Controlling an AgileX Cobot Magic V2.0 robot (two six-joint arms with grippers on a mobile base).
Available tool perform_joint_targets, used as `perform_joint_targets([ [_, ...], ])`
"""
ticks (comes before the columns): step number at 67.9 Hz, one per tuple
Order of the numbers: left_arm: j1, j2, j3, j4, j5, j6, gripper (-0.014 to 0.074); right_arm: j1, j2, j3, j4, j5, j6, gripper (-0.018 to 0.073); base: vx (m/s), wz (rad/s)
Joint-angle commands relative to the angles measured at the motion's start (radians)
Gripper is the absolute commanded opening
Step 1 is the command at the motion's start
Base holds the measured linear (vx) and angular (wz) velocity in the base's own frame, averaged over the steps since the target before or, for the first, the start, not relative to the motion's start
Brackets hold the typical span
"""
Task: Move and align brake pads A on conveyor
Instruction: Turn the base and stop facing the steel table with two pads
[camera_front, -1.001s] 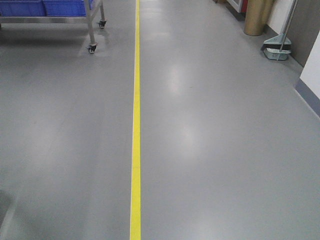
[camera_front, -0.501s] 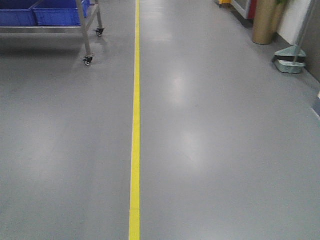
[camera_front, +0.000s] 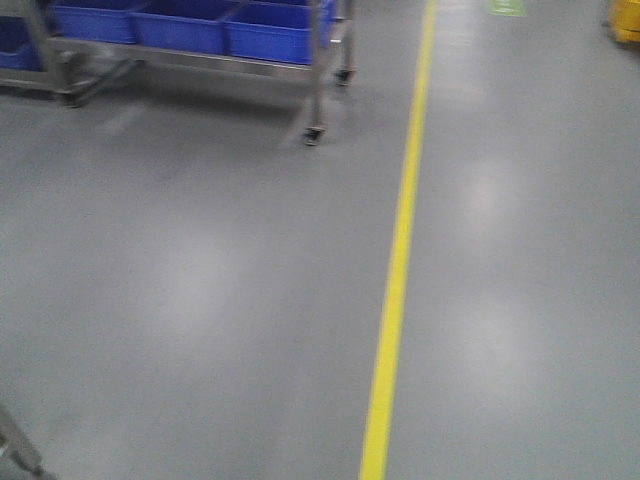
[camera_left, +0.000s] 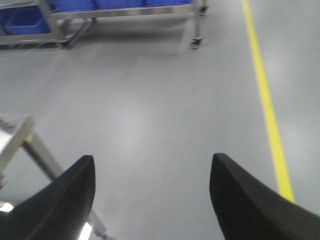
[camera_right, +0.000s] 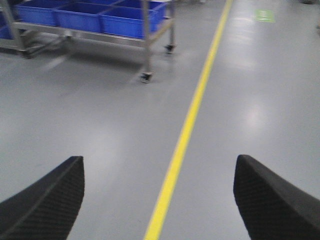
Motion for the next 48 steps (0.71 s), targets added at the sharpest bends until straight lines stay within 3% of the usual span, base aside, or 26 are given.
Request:
perform_joint_targets([
  [1, -0.004, 0.009, -0.026, 0.001, -0.062, 0.0, 0.046, 0.0, 0.011, -0.027, -0.004, -0.068, -0.004, 0.0592, 0.47, 0.83],
  [48, -0.004, 0.009, -0.026, 0.001, -0.062, 0.0, 0.046, 0.0, 0.011, -0.027, -0.004, -0.068, -0.004, 0.0592, 0.47, 0.69],
])
